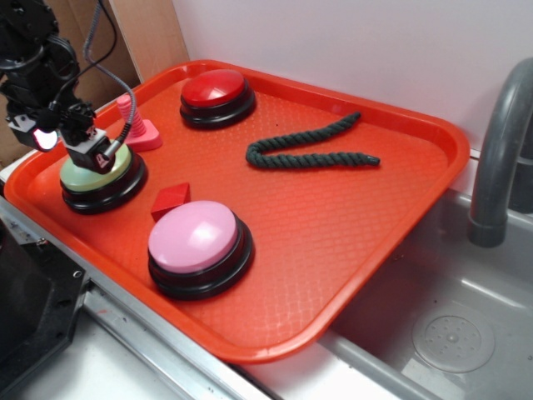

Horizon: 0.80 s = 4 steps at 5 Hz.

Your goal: Push the green button.

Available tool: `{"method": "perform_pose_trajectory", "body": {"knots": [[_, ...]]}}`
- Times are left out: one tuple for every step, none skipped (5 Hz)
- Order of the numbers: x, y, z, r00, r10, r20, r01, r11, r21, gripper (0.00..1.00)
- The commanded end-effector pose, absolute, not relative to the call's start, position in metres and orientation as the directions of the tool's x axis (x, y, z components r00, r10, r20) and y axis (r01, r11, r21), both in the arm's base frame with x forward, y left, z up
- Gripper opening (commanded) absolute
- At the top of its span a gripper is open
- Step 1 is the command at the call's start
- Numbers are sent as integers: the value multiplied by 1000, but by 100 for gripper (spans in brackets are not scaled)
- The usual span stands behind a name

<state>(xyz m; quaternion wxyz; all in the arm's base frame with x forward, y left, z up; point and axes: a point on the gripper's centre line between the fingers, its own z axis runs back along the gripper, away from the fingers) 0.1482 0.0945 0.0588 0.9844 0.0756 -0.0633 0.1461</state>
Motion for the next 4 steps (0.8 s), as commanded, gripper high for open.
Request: {"method": "perform_pose_trajectory", "body": {"knots": [[151, 103, 67, 942, 292, 166, -315, 939, 136, 100], [151, 103, 67, 942, 292, 166, -315, 939, 136, 100], [169, 111, 48, 947, 283, 155, -300, 949, 98, 100], [173, 109, 39, 936, 319, 150, -336, 936, 107, 100]]}}
